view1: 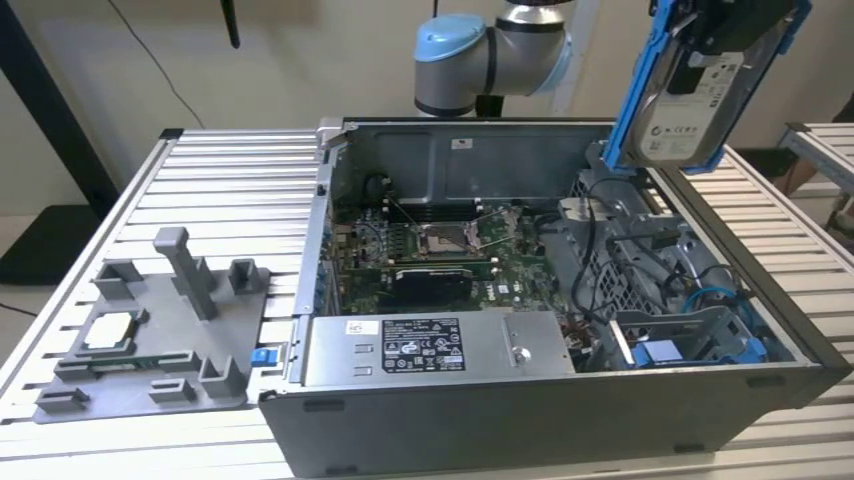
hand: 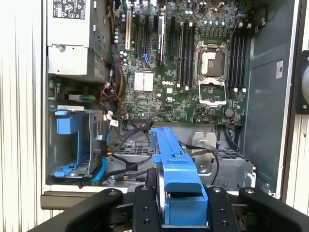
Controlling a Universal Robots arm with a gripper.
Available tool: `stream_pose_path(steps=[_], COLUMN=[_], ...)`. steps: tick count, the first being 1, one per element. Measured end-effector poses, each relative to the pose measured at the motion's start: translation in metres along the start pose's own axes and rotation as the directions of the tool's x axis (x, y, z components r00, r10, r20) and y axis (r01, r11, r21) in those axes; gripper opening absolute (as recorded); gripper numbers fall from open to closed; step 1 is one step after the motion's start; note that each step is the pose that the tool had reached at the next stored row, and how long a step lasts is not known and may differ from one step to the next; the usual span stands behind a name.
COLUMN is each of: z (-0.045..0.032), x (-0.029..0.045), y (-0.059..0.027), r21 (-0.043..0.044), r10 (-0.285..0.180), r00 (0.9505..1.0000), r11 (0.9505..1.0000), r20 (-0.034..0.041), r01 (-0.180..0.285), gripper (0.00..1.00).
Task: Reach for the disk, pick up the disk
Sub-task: 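Pick up the disk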
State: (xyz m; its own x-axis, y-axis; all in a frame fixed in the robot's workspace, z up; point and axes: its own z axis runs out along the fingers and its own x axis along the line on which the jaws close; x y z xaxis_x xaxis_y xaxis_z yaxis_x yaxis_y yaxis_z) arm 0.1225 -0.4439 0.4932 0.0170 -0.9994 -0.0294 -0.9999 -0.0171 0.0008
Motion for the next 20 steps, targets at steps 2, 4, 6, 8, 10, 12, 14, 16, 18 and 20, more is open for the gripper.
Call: stream_pose_path(steps=[2,4,6,8,10,12,14,16,18,20], z=[-0.0001,-0.0003,-0.0005,-0.0007,-0.0009,-0.0011,-0.0013,-0.0015,-0.0017,-0.0019], x=[0.0057,0.0116,0.0177,0.0240,0.0306,0.0372,0.0442,0.0513,0.0583,0.0653], y=[0.0014,0.0026,0.0040,0.0052,0.0065,0.0077,0.0089,0.0100,0.0112,0.0123], r21=[0.0009,0.0017,0.0026,0.0035,0.0044,0.0052,0.0061,0.0070,0.0079,0.0090], r10=[0.000,0.000,0.000,0.000,0.000,0.000,0.000,0.000,0.000,0.000], r00=[1.0000,1.0000,1.0000,1.0000,1.0000,1.0000,1.0000,1.0000,1.0000,1.0000], r11=[1.0000,1.0000,1.0000,1.0000,1.0000,1.0000,1.0000,1.0000,1.0000,1.0000], r20=[0.0001,0.0002,0.0002,0.0002,0.0002,0.0003,0.0003,0.0003,0.0003,0.0004], r01=[0.000,0.000,0.000,0.000,0.000,0.000,0.000,0.000,0.000,0.000], gripper=[0.00,0.00,0.00,0.00,0.00,0.00,0.00,0.00,0.00,0.00])
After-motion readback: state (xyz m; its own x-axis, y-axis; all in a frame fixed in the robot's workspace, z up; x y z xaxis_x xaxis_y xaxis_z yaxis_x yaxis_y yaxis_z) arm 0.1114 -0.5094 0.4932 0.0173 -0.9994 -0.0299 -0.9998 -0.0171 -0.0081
